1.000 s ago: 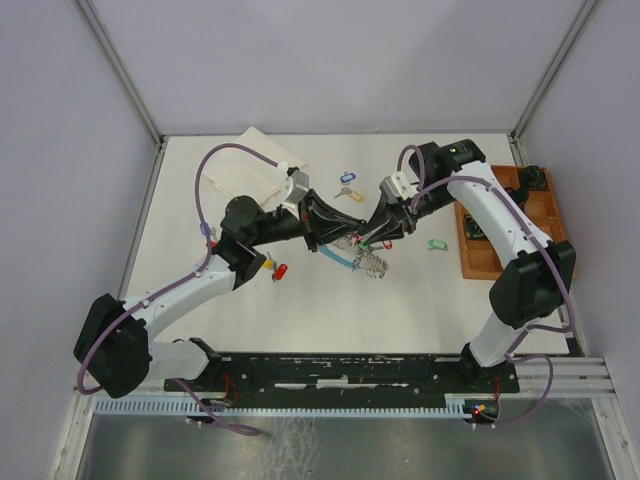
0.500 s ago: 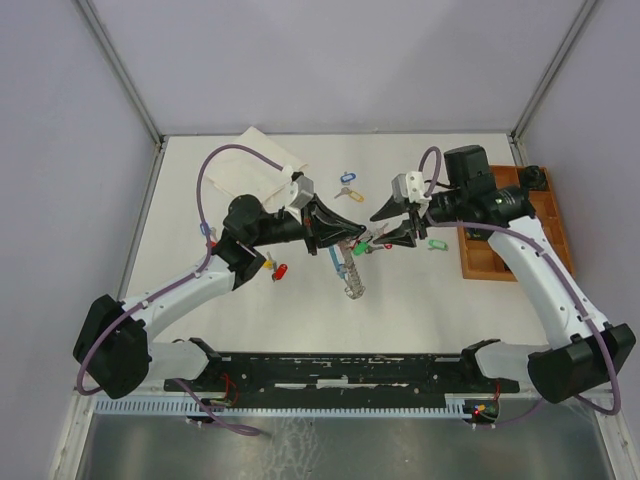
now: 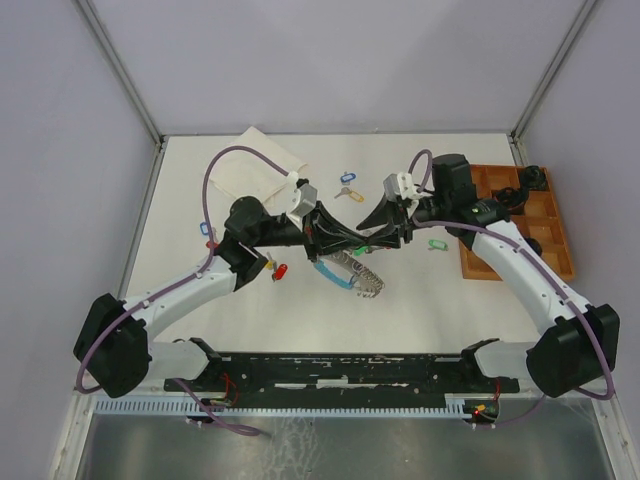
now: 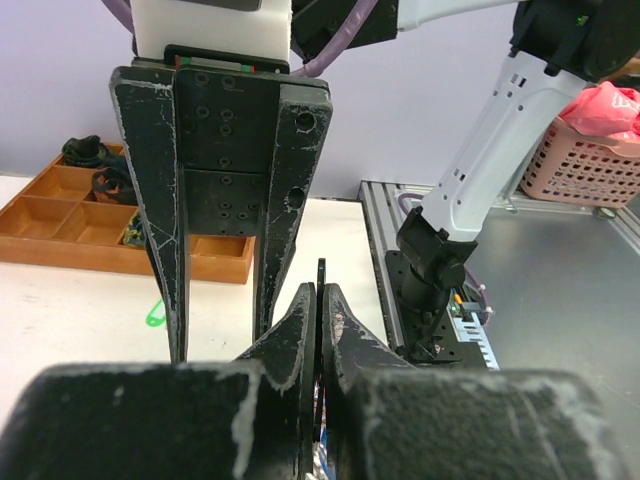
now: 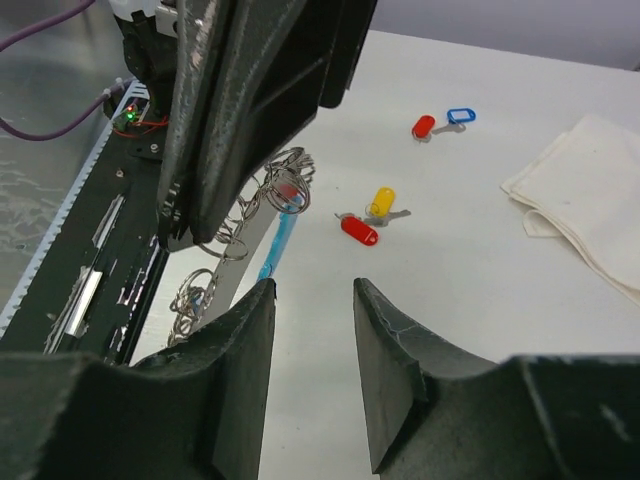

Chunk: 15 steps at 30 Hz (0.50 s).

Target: Remove the keys from the keyring

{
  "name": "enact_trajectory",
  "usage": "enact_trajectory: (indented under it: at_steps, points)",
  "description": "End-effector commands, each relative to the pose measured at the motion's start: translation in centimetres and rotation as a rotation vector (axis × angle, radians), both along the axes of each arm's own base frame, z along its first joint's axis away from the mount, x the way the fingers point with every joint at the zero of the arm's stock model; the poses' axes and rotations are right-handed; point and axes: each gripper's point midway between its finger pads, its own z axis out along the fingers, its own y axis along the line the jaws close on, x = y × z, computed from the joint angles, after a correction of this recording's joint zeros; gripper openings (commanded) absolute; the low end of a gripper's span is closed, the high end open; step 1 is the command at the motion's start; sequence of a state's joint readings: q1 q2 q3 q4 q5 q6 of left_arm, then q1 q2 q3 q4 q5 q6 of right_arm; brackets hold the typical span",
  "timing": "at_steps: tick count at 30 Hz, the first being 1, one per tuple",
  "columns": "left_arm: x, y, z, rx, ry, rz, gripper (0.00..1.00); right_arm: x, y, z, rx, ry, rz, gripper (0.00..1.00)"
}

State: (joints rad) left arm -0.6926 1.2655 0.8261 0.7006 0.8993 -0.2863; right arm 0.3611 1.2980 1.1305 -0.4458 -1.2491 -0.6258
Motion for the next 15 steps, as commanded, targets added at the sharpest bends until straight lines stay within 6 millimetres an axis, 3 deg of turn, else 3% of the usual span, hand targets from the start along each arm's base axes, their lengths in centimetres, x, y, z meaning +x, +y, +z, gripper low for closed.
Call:
enact_trajectory:
  at_steps: [1,15]
  points:
    - [-0.8,-0.3,3.7,-0.080,-0.126,-0.043,0.03,-1.6,0.8,1.5,0.068,-0.057,0.098,0.45]
    - [-1.1,-0.6,4.0,-0.083,-0.137,-0.067,0.03,-4.7,0.5,0.5,0.066,-0.029,0.229,0.45]
